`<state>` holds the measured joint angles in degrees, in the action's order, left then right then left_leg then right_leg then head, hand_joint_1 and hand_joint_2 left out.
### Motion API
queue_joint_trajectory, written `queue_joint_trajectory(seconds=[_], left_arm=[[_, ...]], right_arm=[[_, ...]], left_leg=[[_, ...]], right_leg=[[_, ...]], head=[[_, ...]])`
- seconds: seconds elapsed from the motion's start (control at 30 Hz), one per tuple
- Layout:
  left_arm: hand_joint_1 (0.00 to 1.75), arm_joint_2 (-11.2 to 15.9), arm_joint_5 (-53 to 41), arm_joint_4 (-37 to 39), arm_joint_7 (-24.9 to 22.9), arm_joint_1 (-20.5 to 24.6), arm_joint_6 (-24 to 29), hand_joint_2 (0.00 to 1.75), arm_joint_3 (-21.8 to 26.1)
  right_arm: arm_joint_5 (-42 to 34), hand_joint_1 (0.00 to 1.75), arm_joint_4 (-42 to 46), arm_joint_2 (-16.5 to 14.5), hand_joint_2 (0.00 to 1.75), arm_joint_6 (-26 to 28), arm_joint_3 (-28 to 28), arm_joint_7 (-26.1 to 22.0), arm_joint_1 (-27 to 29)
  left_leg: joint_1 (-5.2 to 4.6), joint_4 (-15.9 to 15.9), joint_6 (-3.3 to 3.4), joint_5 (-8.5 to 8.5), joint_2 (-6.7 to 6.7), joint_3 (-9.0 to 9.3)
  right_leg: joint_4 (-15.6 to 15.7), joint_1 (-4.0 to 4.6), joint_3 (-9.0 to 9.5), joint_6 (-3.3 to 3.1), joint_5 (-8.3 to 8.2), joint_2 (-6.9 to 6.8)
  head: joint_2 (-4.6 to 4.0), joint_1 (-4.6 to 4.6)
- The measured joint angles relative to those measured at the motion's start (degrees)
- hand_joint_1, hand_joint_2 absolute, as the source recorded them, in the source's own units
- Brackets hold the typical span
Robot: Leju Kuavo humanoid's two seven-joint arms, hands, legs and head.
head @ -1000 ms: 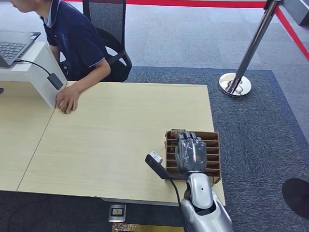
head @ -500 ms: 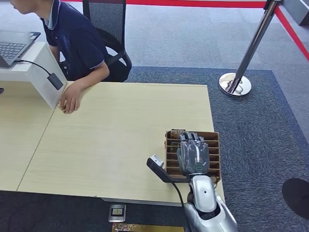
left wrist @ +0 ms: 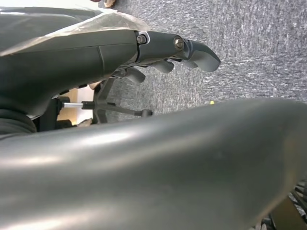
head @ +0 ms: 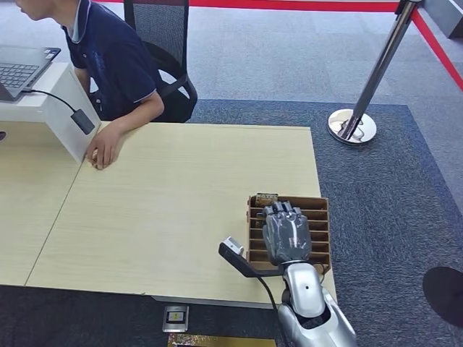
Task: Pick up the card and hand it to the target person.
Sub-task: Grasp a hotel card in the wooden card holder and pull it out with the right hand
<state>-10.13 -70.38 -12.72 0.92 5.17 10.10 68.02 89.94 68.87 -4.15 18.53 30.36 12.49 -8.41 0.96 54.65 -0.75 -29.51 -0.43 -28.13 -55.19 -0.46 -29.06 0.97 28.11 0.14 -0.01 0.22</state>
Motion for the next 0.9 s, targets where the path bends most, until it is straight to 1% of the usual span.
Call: queue_joint_trajectory(seconds=[0.07,0.47,0.63,0.9], left_arm=[[0.0,0.0,0.0,0.0,0.0,0.0,0.0,0.0,0.0],[0.0,0.0,0.0,0.0,0.0,0.0,0.0,0.0,0.0],[0.0,0.0,0.0,0.0,0.0,0.0,0.0,0.0,0.0],[0.0,0.1,-0.1,0.0,0.1,0.0,0.0,0.0,0.0]], right_arm=[[0.0,0.8,-0.4,0.0,1.75,0.0,-0.1,0.0,-0.1],[0.0,0.82,-3.2,-0.6,1.75,1.4,-0.9,-0.6,-1.7],[0.0,0.79,-4.3,-0.8,1.75,2.0,-1.1,-1.1,-2.6],[-0.1,0.82,-5.8,-1.1,1.75,2.1,-1.5,-1.6,-3.5]], left_leg=[[0.0,0.0,0.0,0.0,0.0,0.0],[0.0,0.0,0.0,0.0,0.0,0.0],[0.0,0.0,0.0,0.0,0.0,0.0],[0.0,0.0,0.0,0.0,0.0,0.0]], right_leg=[[0.0,0.0,0.0,0.0,0.0,0.0],[0.0,0.0,0.0,0.0,0.0,0.0],[0.0,0.0,0.0,0.0,0.0,0.0],[0.0,0.0,0.0,0.0,0.0,0.0]], head=[[0.0,0.0],[-0.01,0.0],[0.0,-0.01],[0.0,-0.01]])
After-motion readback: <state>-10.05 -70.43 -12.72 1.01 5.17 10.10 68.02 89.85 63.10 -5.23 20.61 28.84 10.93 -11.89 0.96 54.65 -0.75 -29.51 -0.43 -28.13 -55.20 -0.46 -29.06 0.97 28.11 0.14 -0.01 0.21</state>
